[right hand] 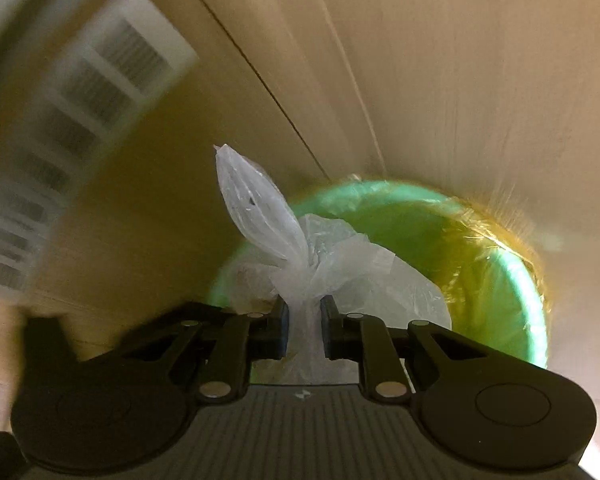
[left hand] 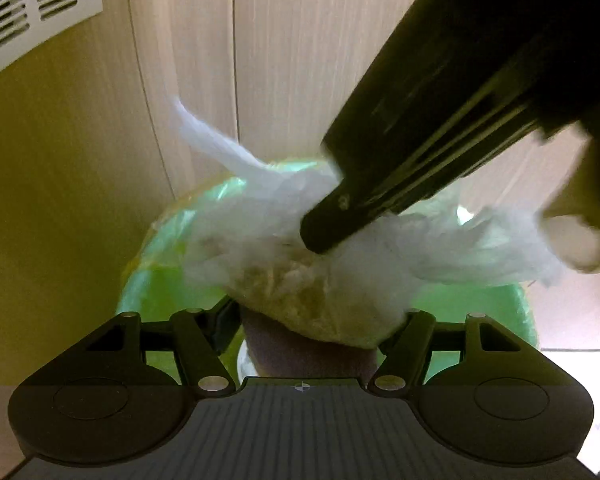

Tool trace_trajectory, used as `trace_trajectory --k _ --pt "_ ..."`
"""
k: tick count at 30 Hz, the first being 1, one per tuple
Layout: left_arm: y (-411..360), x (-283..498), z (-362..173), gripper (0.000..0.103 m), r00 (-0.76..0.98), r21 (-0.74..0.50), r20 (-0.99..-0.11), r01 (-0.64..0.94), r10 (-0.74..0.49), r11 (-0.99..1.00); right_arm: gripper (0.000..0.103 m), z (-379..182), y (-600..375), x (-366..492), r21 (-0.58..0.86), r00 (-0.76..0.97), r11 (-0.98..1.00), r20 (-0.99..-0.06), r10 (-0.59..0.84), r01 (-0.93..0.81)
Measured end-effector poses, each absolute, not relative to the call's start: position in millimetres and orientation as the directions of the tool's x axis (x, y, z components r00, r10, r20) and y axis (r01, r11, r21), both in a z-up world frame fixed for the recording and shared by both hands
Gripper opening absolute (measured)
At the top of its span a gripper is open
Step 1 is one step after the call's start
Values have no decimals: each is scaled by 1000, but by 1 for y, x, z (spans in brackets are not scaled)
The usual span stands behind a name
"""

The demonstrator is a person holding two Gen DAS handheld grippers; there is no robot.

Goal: Collect trash
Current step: 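Open the left tool to drop the sponge while the right tool releases the bag, then raise both tools out of the cabinet and move the right tool to the white tray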

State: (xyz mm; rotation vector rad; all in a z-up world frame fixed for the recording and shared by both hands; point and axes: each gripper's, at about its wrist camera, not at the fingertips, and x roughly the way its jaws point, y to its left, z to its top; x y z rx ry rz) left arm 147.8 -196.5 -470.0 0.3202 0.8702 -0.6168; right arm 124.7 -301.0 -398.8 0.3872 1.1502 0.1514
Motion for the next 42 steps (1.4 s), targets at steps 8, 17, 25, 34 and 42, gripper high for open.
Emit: trace_trajectory --k 8,17,25,34,42 --pt "-183 155 -485 71 449 -9 -826 595 -342 804 54 -423 -319 140 371 335 911 -894 297 183" --pt "-166 167 -483 70 419 -116 -824 534 -381 838 55 -433 -328 124 360 333 897 -904 268 256" --pt "-170 174 -487 70 414 -215 -805 465 -426 859 55 -409 -352 80 354 424 879 -883 202 318" --pt "-139 172 -476 69 393 -431 -776 239 -493 870 55 -411 -362 26 295 427 891 -895 130 346" --pt "-120 115 -380 69 406 -361 -788 303 -462 882 55 -382 -350 -28 251 414 902 -906 90 352"
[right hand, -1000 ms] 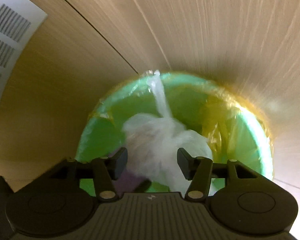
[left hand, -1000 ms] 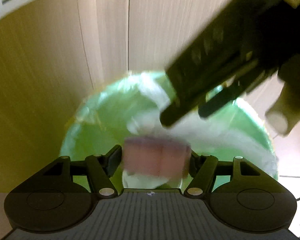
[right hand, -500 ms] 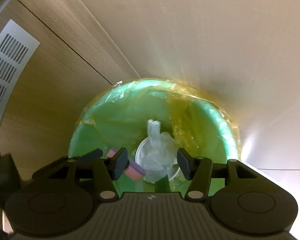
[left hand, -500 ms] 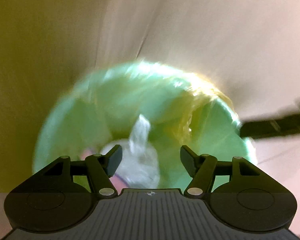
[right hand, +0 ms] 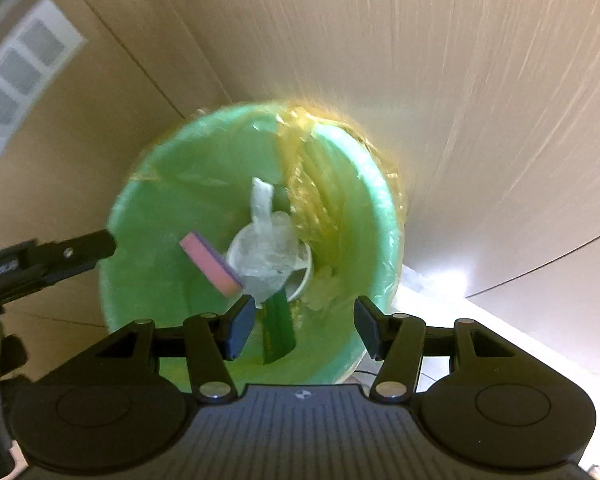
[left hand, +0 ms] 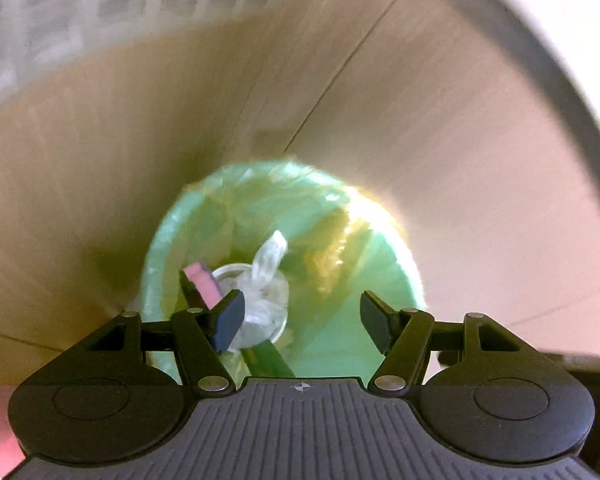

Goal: Collect trash
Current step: 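Raise both tools out of the cabinet and move the right tool to the white tray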

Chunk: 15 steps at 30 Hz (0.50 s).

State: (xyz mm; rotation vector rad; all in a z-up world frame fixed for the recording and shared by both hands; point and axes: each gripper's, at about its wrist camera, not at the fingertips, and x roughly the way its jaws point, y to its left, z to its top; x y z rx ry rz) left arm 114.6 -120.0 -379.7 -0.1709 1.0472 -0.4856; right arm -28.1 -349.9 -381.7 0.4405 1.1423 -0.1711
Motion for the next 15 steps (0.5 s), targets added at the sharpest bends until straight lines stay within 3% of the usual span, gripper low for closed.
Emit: trace_trajectory --k 8,12,15 --pt "-91 81 -207 69 554 -337 -658 390 -510 857 55 -246 -310 -11 202 593 962 -803 56 182" --pt "-53 89 -140 69 671 -283 -593 343 -444 896 64 -187 -268 12 141 688 986 -724 39 93" --pt "-10 97 -108 69 752 -259 -544 273 -373 927 64 -154 -232 31 143 723 990 -685 84 19"
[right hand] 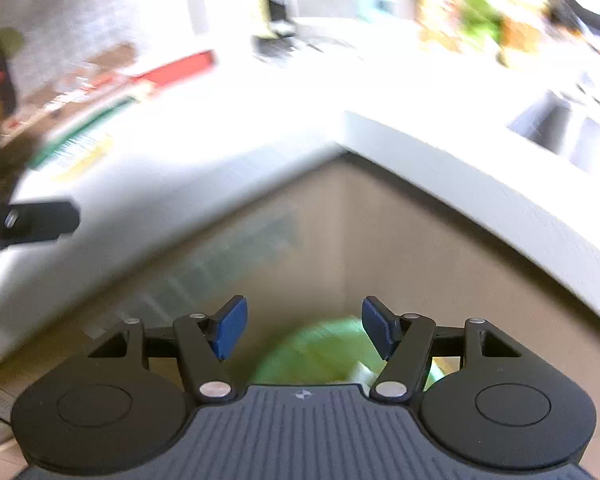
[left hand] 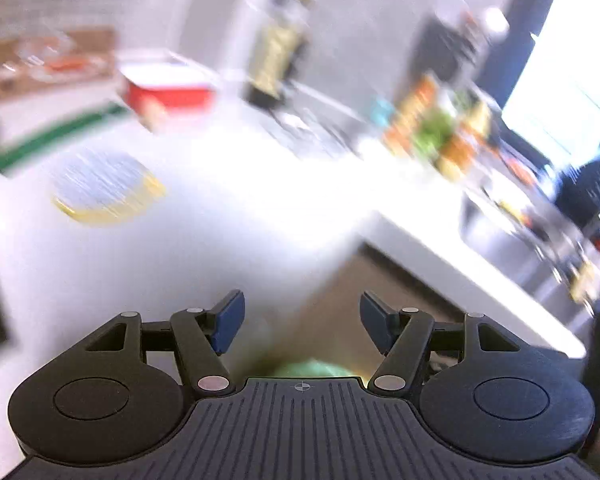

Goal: Collect trash
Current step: 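Raise both tools out of the cabinet and move the right tool to the white tray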

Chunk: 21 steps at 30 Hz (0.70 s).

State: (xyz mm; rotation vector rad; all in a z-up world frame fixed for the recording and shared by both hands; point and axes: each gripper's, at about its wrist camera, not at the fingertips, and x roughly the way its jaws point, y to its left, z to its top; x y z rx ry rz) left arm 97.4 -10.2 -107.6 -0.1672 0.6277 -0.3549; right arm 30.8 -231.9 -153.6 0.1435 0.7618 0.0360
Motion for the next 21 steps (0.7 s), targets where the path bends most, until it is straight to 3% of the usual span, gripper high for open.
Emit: trace_trajectory --k 5,13,21 --pt "49 120 -91 69 790 -287 -512 213 -337 934 64 -105 -162 73 149 752 981 -632 188 -120" --pt "96 156 -90 69 751 -298 -550 231 -365 926 71 -36 -88 219 168 781 965 -567 263 -203" --pt "93 159 -101 69 723 -349 -554 247 -412 904 71 -42 5 383 -108 740 938 -646 185 -329"
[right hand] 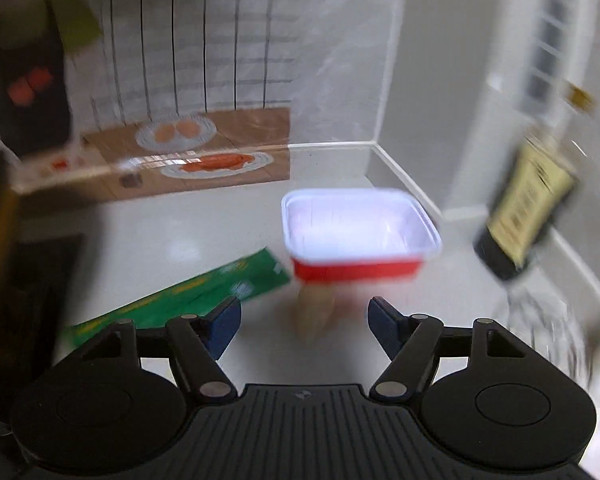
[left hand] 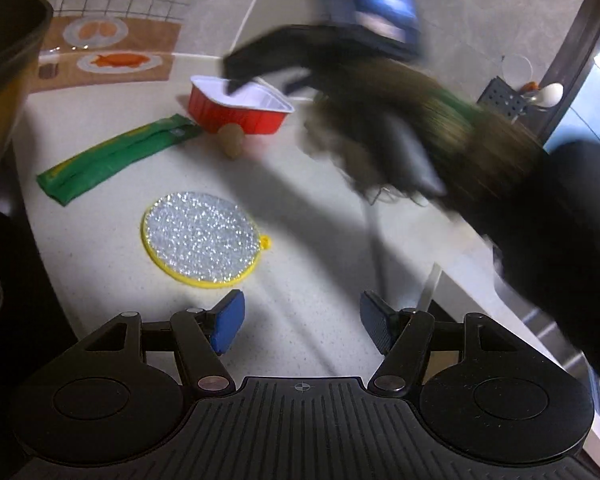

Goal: Collect trash
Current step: 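Raise both tools out of the cabinet and move the right tool to the white tray, then grasp the white-and-red plastic tray rim with the right tool and lift it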

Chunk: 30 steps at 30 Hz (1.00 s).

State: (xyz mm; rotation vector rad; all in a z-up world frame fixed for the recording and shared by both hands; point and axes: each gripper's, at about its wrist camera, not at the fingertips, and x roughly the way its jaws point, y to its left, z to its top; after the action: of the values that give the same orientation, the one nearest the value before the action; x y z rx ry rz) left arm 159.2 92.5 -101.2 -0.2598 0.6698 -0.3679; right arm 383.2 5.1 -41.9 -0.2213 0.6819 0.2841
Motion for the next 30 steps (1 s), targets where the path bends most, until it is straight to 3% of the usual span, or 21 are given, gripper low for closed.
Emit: trace_trajectory --k 4,9,11,13,16,19,23,30 --pt "94 149 -107 69 735 -357 -557 209 -387 910 71 -67 48 450 -248 747 907 -657 102 -342" --pt "104 147 -116 69 738 -384 -572 145 -359 912 67 -93 65 501 -289 727 902 -685 39 -321" --pt "109 150 -117 69 748 -407 -559 126 -356 905 55 -98 59 510 -263 706 912 -707 39 -314" --pt "110 152 -116 69 755 -428 -548 117 -360 896 27 -103 54 510 -244 671 909 -739 51 -338" --pt "106 157 -114 69 753 -444 -542 121 -373 888 9 -97 49 487 -253 670 882 -737 91 -398" --pt "99 163 -113 69 748 -454 -538 133 -390 881 7 -81 41 448 -335 718 828 -687 112 -449" --pt "90 162 -113 69 745 -459 -531 147 -403 876 7 -55 14 412 -316 718 816 -677 163 -484" --pt "89 162 -110 69 758 -512 -513 106 -402 853 7 -28 -51 334 -163 677 844 -681 279 -512"
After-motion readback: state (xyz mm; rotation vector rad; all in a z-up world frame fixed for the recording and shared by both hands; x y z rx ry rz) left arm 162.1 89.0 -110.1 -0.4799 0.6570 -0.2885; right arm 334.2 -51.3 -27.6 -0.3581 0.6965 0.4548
